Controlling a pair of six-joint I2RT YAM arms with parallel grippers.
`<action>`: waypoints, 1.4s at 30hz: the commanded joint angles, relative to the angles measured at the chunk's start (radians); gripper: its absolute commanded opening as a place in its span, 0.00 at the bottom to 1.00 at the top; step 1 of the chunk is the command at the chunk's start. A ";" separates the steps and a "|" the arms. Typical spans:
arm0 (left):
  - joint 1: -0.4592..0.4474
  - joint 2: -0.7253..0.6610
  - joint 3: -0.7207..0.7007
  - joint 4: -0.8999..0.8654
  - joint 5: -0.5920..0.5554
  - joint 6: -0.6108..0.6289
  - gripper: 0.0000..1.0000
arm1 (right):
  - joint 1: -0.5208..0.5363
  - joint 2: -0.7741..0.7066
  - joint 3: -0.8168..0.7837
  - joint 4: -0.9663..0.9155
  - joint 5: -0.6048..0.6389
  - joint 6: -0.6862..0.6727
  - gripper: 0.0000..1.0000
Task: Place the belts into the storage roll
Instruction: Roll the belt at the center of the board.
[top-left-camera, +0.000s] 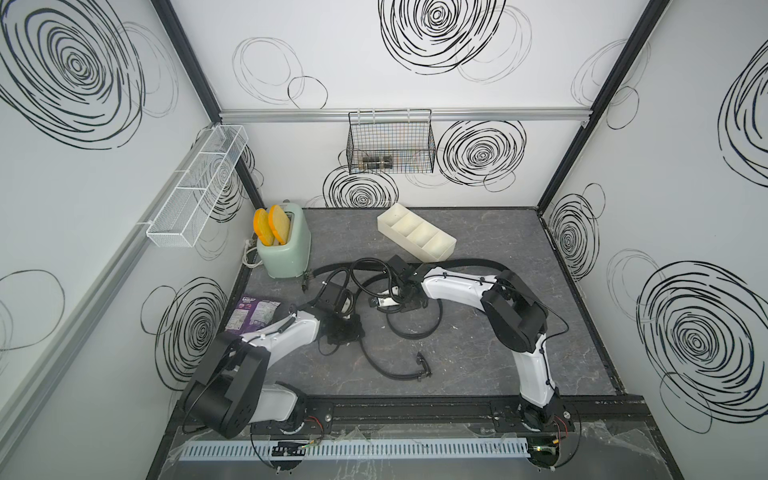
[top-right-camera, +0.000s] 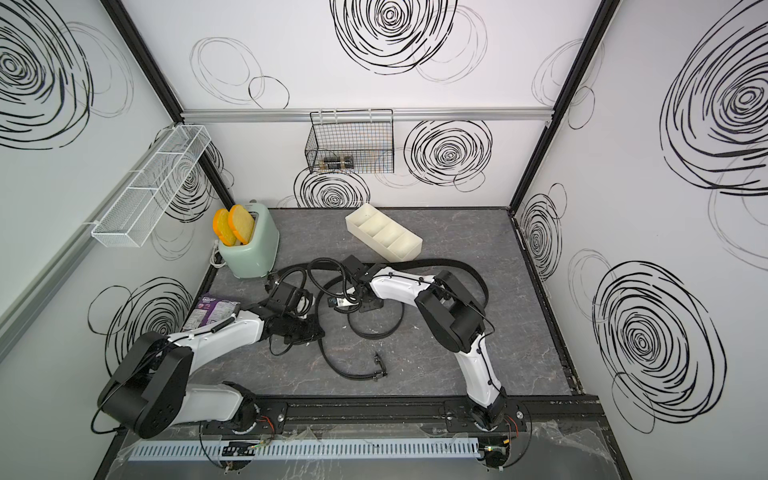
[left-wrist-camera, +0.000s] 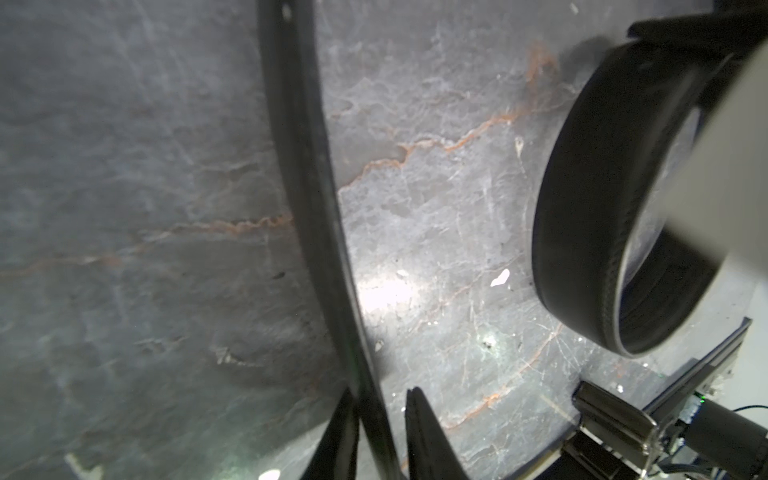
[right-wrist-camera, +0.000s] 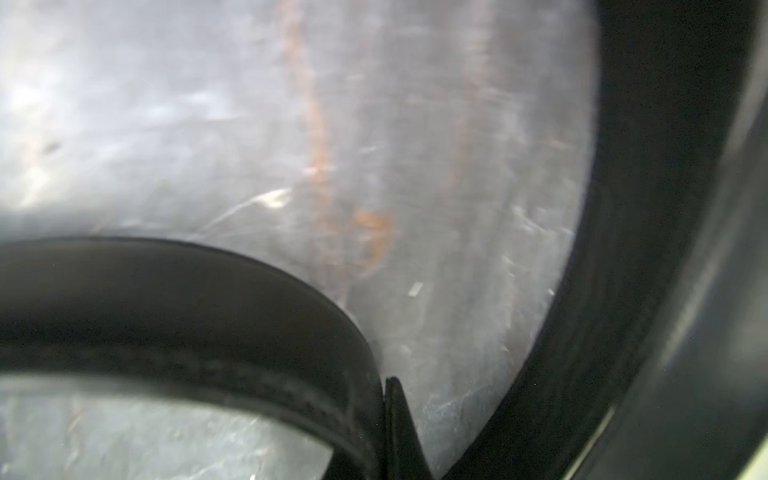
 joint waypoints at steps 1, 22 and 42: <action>0.024 -0.023 -0.003 0.033 0.024 0.004 0.19 | -0.059 -0.091 -0.083 0.169 0.049 0.377 0.00; -0.262 -0.132 -0.190 0.584 0.045 -0.739 0.16 | -0.097 -0.188 -0.223 0.232 0.341 1.891 0.00; -0.140 -0.326 -0.107 0.107 0.005 -0.366 0.67 | 0.011 -0.183 -0.028 -0.066 0.559 1.657 0.00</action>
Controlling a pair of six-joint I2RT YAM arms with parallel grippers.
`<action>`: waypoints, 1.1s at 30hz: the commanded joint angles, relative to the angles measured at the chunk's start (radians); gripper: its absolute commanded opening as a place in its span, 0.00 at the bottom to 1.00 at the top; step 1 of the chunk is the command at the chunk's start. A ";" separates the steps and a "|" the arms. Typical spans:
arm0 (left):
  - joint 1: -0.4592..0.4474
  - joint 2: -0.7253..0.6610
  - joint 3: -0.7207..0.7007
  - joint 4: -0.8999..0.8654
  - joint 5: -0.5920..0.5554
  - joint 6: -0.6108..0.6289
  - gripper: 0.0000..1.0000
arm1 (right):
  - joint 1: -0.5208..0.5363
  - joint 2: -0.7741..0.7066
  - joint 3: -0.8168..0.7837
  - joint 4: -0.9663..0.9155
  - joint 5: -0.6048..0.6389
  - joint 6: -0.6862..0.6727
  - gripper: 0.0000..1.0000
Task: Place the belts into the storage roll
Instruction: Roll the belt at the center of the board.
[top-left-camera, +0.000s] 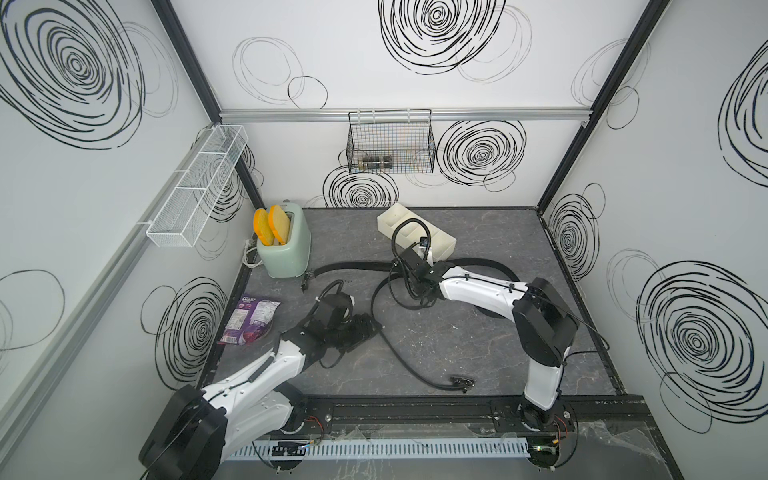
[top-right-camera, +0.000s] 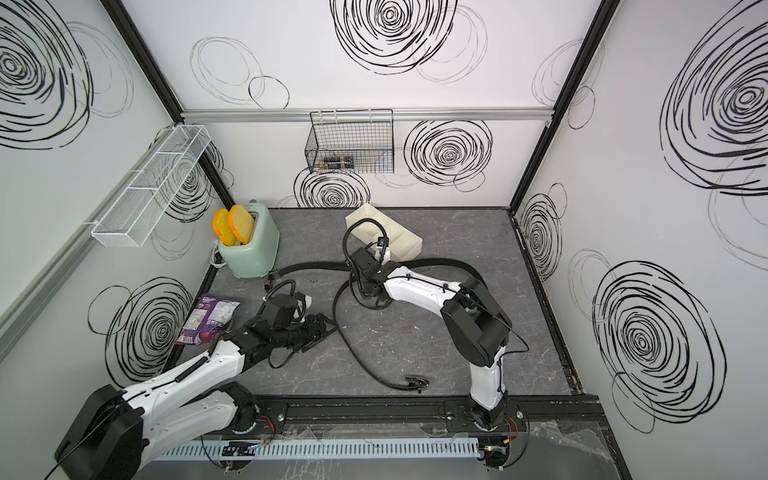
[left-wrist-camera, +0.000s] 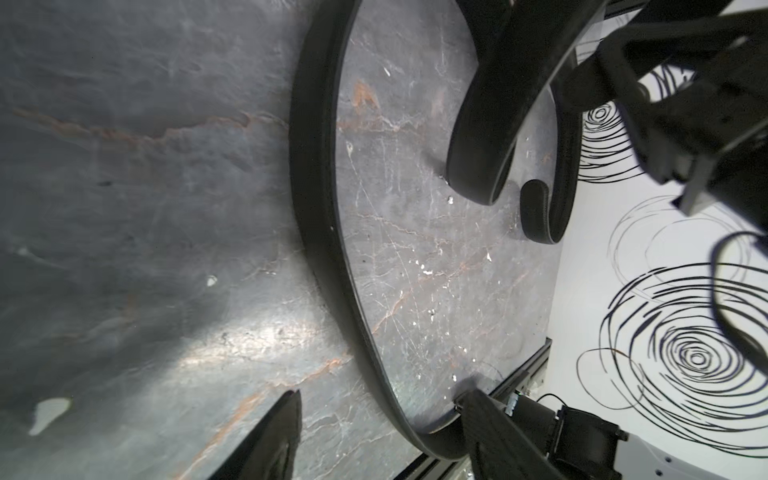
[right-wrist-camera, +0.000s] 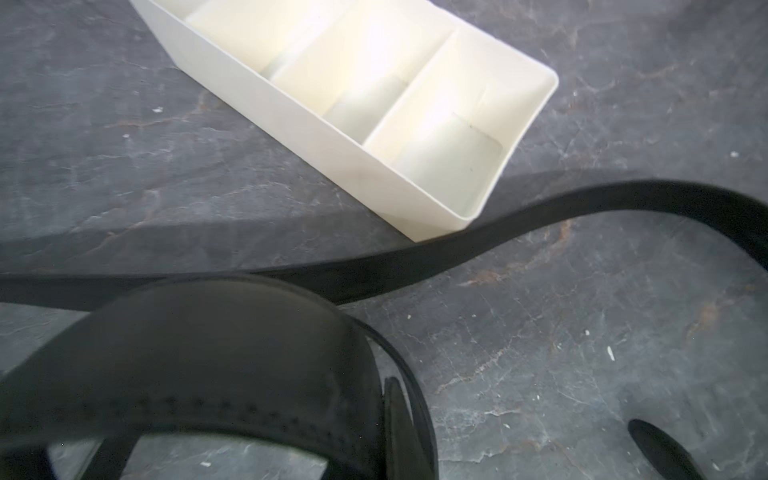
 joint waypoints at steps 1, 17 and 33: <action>0.019 0.013 0.041 -0.068 -0.016 0.093 0.67 | -0.004 0.002 0.018 -0.084 0.045 -0.049 0.00; 0.174 0.126 0.188 -0.119 -0.030 0.369 0.67 | -0.067 0.150 -0.091 -0.020 -0.326 0.000 0.00; 0.113 0.545 0.460 -0.063 -0.123 0.574 0.60 | -0.105 0.211 -0.036 -0.145 -0.383 -0.074 0.00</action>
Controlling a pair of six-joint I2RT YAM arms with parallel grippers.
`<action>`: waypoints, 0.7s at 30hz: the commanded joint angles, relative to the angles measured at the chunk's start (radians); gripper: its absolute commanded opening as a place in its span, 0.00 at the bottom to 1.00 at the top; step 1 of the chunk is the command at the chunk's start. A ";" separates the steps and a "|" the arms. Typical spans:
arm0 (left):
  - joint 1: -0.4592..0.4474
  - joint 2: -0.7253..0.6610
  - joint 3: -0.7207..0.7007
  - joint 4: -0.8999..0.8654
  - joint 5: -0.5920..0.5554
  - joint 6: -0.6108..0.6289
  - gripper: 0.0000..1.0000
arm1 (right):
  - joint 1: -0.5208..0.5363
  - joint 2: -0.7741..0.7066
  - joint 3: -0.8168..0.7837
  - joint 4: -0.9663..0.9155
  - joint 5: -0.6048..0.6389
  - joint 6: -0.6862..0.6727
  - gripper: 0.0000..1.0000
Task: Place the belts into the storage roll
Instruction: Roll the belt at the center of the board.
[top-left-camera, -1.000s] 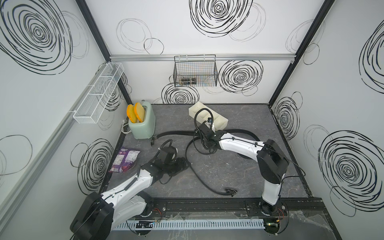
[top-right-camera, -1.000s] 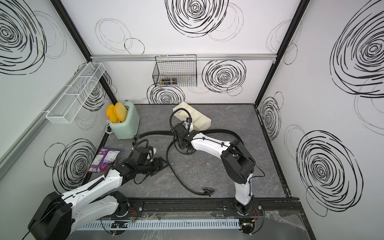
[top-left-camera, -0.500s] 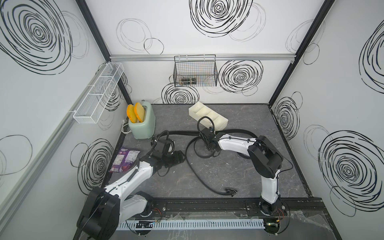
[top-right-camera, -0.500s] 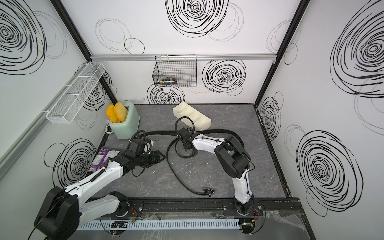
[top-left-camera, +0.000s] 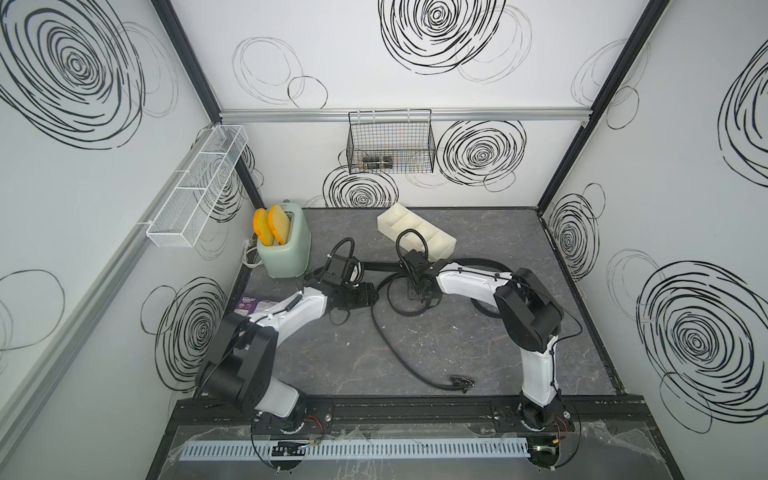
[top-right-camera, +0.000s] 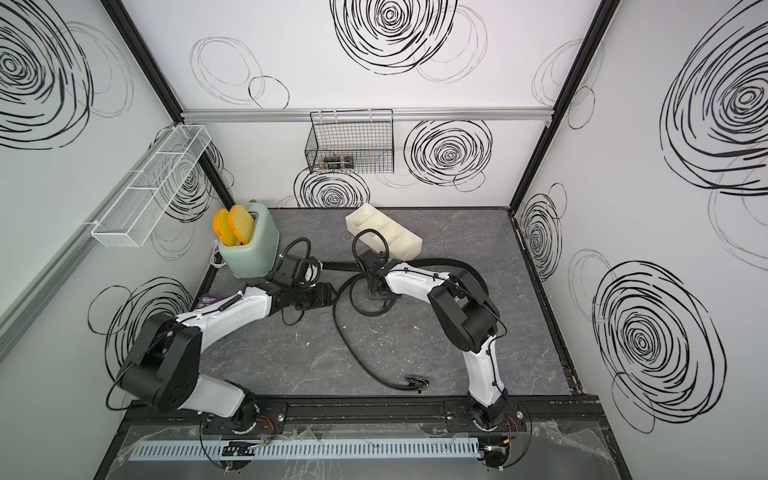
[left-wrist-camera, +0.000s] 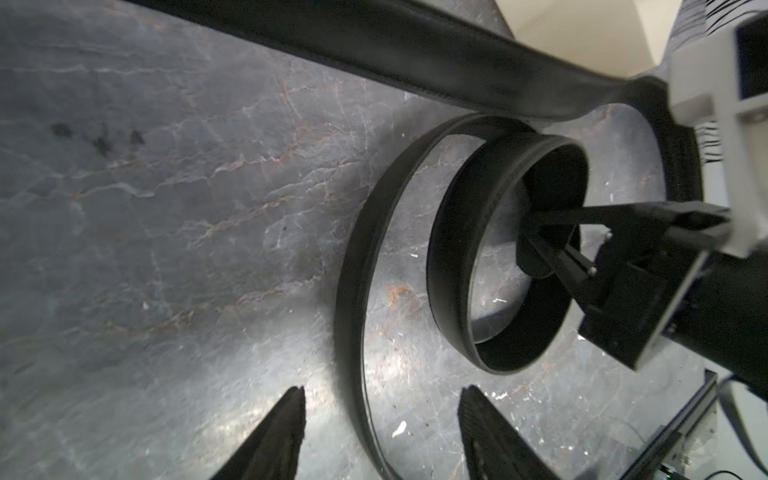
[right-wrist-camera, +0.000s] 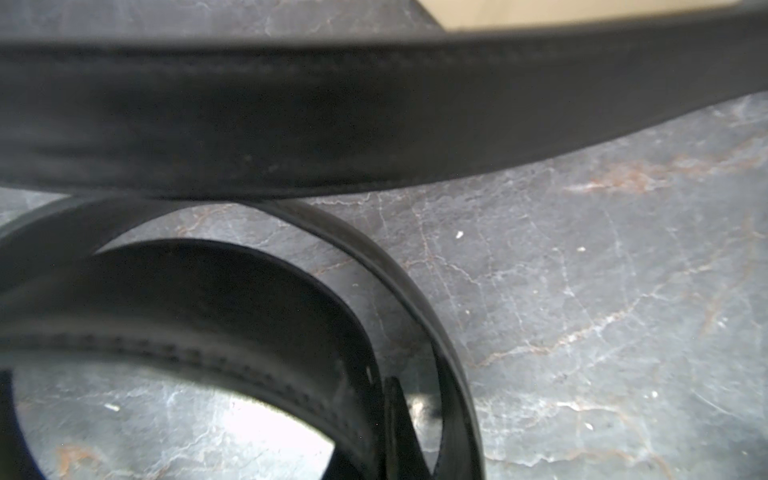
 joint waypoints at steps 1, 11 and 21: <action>-0.026 0.078 0.052 0.019 -0.032 0.077 0.56 | -0.014 0.083 -0.023 -0.075 -0.013 -0.011 0.00; 0.126 0.054 -0.130 0.228 0.142 -0.213 0.00 | -0.023 0.145 0.100 -0.228 -0.039 -0.057 0.00; -0.010 -0.154 -0.423 0.600 0.059 -0.766 0.00 | -0.040 0.190 0.155 -0.268 -0.129 -0.002 0.00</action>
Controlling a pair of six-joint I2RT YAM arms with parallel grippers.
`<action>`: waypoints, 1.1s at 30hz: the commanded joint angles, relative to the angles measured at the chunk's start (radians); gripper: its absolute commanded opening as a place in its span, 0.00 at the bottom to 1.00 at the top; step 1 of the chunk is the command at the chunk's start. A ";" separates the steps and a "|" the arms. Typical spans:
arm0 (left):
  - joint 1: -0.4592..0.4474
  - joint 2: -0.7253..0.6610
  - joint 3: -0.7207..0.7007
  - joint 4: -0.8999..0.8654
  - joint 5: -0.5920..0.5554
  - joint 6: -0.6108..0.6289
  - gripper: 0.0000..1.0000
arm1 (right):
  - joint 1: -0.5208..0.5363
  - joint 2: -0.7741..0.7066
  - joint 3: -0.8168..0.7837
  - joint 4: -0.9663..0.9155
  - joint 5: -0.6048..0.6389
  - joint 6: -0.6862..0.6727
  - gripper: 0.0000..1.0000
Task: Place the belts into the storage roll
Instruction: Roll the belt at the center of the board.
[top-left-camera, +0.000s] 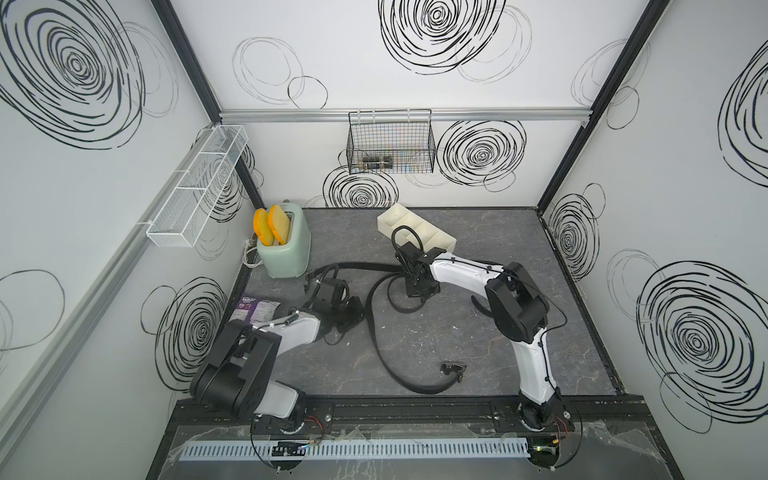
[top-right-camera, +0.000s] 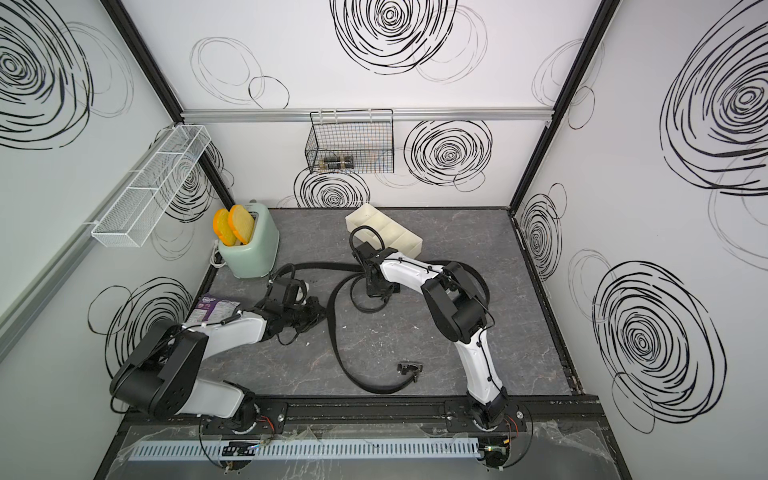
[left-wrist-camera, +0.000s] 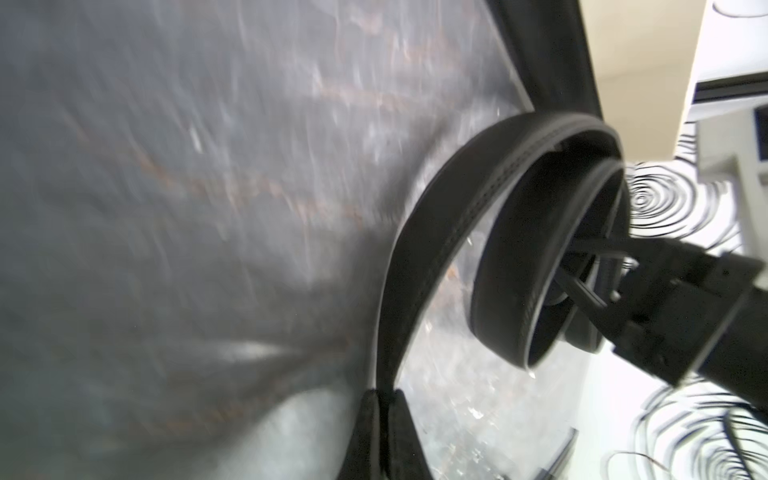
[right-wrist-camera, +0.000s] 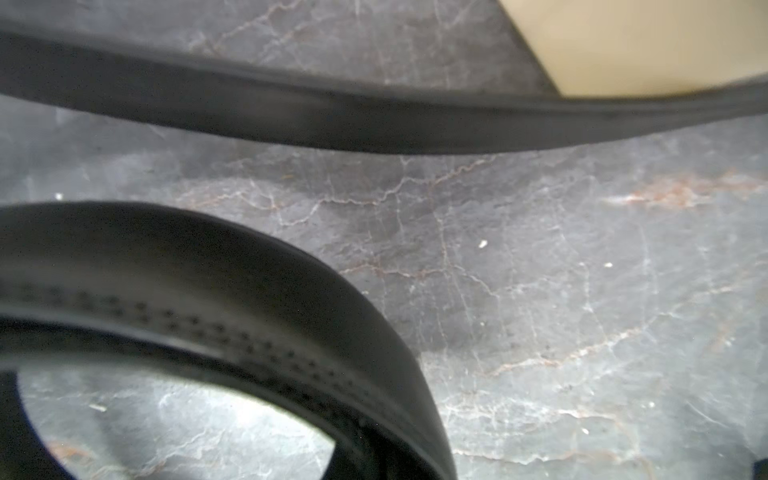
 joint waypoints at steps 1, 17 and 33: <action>-0.055 -0.063 -0.066 0.210 -0.056 -0.288 0.00 | -0.009 0.083 -0.036 -0.052 -0.048 0.056 0.00; -0.099 -0.173 0.030 -0.170 -0.034 -0.087 0.63 | -0.024 0.081 -0.109 0.036 -0.078 0.142 0.00; -0.090 0.138 0.512 -0.378 -0.131 0.566 0.63 | -0.036 0.055 -0.142 -0.089 -0.071 0.127 0.00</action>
